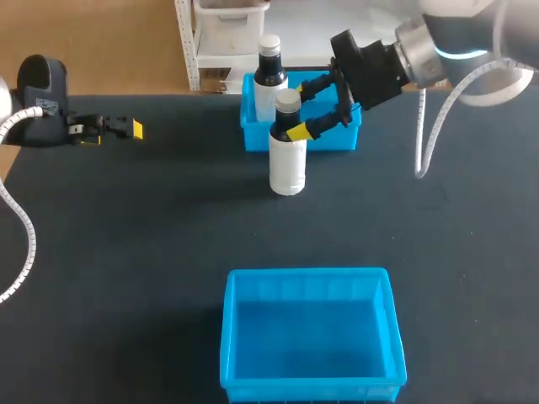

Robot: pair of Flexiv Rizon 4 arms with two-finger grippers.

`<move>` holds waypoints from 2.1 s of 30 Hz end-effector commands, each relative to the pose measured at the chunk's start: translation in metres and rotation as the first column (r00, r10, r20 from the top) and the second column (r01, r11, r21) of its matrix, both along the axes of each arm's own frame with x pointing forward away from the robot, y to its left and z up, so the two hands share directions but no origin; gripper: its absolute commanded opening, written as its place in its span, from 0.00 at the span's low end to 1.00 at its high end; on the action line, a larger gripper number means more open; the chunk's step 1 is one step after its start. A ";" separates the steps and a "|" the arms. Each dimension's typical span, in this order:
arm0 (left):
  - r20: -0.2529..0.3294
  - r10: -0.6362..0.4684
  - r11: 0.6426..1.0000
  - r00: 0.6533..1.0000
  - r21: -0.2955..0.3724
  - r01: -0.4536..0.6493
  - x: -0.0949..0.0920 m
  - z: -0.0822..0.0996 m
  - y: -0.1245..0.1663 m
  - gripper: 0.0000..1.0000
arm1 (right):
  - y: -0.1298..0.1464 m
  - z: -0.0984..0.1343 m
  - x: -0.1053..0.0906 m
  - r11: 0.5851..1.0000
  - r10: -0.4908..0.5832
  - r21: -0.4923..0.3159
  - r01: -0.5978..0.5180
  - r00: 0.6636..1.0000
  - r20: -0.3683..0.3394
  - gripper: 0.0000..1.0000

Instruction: Pick up the bottle, and place it in the far bin if it is heavy, or in the near bin if it is light.

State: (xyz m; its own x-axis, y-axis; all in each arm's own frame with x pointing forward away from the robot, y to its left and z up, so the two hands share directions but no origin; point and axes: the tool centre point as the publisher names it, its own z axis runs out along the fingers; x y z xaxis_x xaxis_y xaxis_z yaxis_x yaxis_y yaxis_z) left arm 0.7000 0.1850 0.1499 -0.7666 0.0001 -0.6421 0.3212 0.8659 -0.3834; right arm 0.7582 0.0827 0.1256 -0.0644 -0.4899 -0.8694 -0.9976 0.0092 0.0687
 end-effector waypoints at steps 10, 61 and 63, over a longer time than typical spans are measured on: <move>0.000 0.000 1.000 1.000 0.000 0.000 0.000 0.000 0.000 1.00 | 0.011 -0.002 0.006 1.000 0.007 0.022 -0.007 1.000 -0.003 1.00; 0.000 0.000 1.000 1.000 0.000 0.000 0.000 0.000 0.000 1.00 | -0.100 0.057 0.030 0.992 -0.121 -0.010 0.122 0.991 0.057 0.00; 0.000 0.000 1.000 1.000 0.000 0.000 0.000 0.000 0.000 1.00 | -0.108 0.061 0.031 0.991 -0.129 -0.012 0.130 0.990 0.062 0.00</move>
